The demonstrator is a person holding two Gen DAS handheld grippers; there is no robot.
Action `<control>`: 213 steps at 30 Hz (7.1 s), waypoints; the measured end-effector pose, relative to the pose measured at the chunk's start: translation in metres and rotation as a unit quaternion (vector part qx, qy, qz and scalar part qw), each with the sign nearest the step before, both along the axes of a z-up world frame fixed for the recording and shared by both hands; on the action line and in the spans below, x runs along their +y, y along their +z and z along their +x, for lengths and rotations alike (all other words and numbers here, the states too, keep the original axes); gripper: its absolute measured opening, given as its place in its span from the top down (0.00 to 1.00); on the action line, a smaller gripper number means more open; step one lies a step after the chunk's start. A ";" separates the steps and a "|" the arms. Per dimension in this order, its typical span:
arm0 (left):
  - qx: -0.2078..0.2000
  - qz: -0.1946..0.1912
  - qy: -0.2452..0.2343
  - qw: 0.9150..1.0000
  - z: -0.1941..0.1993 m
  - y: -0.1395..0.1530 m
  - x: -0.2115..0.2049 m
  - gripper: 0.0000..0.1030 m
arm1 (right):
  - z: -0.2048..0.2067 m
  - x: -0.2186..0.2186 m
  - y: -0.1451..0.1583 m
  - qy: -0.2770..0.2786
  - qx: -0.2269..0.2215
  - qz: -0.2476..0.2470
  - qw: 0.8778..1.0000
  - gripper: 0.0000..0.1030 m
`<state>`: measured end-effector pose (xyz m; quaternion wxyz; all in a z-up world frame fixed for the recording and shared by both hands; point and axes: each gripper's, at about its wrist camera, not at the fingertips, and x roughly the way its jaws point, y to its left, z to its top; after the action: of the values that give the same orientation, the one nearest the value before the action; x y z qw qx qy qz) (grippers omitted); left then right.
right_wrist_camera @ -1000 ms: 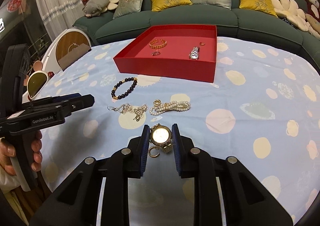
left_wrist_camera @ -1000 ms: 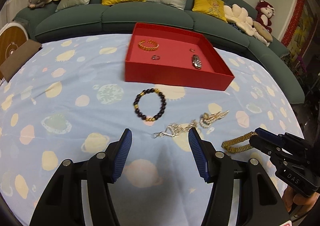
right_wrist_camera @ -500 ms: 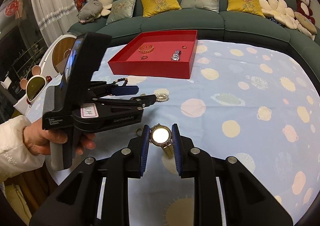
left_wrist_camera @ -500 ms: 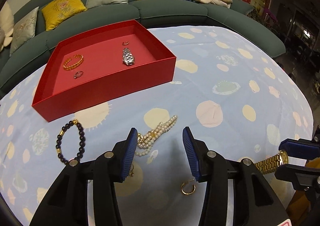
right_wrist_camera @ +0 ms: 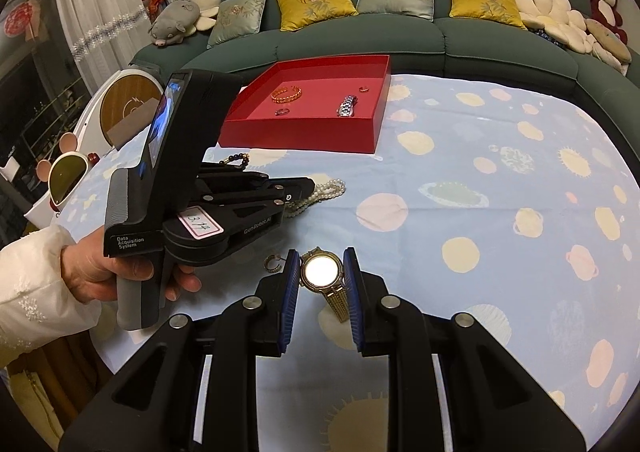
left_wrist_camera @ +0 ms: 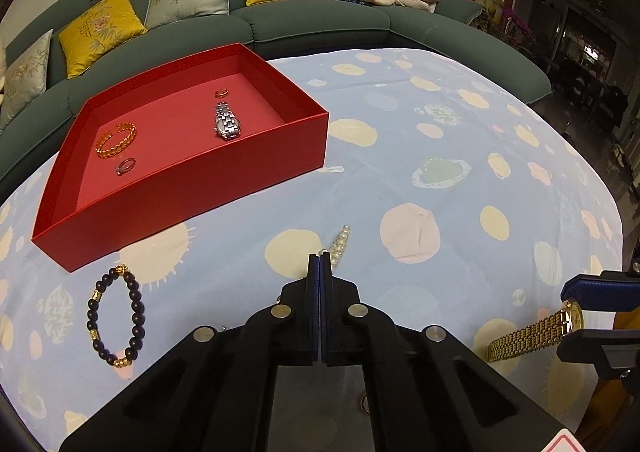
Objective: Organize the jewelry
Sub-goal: 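Grasp the pearl necklace with the left tool while the right tool holds the gold watch, then carry pearl necklace and gold watch into the red box and open both tools, then withdraw both open tools from the red box toward the jewelry, then grasp the black bead bracelet with the left tool and lift it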
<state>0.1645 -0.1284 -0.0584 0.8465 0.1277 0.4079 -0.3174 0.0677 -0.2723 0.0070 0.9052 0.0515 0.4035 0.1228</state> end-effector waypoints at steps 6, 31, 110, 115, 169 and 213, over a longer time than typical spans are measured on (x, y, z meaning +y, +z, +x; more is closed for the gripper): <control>-0.002 -0.015 -0.001 1.000 -0.010 0.009 0.005 1.00 | 0.000 -0.001 0.002 -0.004 -0.003 0.001 1.000 0.79; 0.023 -0.023 -0.020 0.999 -0.005 -0.002 -0.010 1.00 | 0.005 -0.007 0.001 -0.014 -0.001 0.006 1.000 0.79; -0.016 -0.042 0.139 0.989 0.132 0.058 0.095 0.89 | 0.210 0.038 0.018 -0.020 -0.019 0.030 0.999 0.79; 0.001 -0.036 0.152 0.988 0.138 0.042 0.101 0.89 | 0.218 0.041 -0.002 -0.014 0.006 0.015 1.000 0.79; 0.048 -0.057 0.251 0.965 0.014 0.018 0.163 0.62 | 0.055 0.079 0.015 0.021 -0.034 0.002 0.999 0.67; 0.018 -0.096 0.188 0.977 -0.035 0.070 0.169 0.95 | 0.035 0.071 -0.052 0.055 0.042 -0.053 0.996 0.67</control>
<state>0.1290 0.0407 0.0121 0.8918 -0.0391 0.4076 -0.1923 0.1031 -0.2014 -0.0445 0.8806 -0.0140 0.4496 0.1489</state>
